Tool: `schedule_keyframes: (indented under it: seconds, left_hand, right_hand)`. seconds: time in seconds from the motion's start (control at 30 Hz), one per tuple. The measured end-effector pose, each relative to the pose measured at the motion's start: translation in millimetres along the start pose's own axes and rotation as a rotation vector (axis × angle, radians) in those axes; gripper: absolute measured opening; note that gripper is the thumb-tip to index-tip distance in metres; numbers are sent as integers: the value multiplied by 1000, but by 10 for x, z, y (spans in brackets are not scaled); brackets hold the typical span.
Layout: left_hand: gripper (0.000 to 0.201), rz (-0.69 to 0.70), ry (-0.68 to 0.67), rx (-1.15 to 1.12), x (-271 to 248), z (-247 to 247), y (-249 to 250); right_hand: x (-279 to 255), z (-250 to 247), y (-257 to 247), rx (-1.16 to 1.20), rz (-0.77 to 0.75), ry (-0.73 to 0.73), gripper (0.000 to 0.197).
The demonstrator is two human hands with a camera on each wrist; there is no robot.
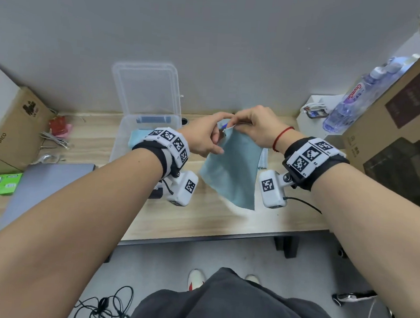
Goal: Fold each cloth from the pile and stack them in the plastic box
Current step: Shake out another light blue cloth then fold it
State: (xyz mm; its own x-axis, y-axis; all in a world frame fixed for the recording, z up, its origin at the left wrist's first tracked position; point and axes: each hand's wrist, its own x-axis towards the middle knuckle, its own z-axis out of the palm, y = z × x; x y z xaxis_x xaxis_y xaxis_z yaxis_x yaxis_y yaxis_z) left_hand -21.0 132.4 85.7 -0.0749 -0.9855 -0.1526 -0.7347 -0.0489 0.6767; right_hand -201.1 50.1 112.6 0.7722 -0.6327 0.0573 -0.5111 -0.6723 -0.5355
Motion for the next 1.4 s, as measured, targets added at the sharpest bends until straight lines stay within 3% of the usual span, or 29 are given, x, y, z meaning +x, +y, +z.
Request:
schedule_keyframes:
  seconds: [0.1,0.2,0.27,0.33,0.4,0.67,0.73,0.87,0.93,1.07,1.17,1.27,1.4]
  left_hand:
    - [44,18,-33,214,51,-12,147]
    - [28,-51,-121,211,77,18,206]
    - [37,-73,-158,209,59,57,262]
    - [55,-83,-129,216,80,111,267]
    - [60,-94,-102,179,87,143,271]
    - [12,-300,-48,481,-136,150,180]
    - [12,-351,12,439,-157,143,124]
    - [22,-318,140,204,-128,92,104]
    - [22,-275,156,205,-95,80,161]
    - [65,-255,131,97,-61,59,203]
    - [48,-232,122,294,21,68,138]
    - [22,-253,157,256,89,55,112]
    - [27,-264,225,301,163,-83,-8]
  right_hand:
    - [-49,-137,-13,-5,-13,-54,19]
    - [-107,-275,31,-20,-35,-58,18]
    - [-147,-350,79,-42,-26,-49,18]
    - [-168,-390,146,-90,5,-16,18]
    - [-165,-386,222,-143,42,38,17]
    - [-201,-364,526,-241,249,219,16]
    - [-203,-370,573,-227,264,240,17]
    - [-168,-349,616,-227,265,252,17]
    - [-143,-329,649,-238,278,254,16]
    - [-110,-286,722,-257,317,246,16]
    - [-99,-259,793,-270,344,232,15]
    - [-108,-238,876,-273,375,226,15]
    - [-65,-253,938,-259,413,261,16]
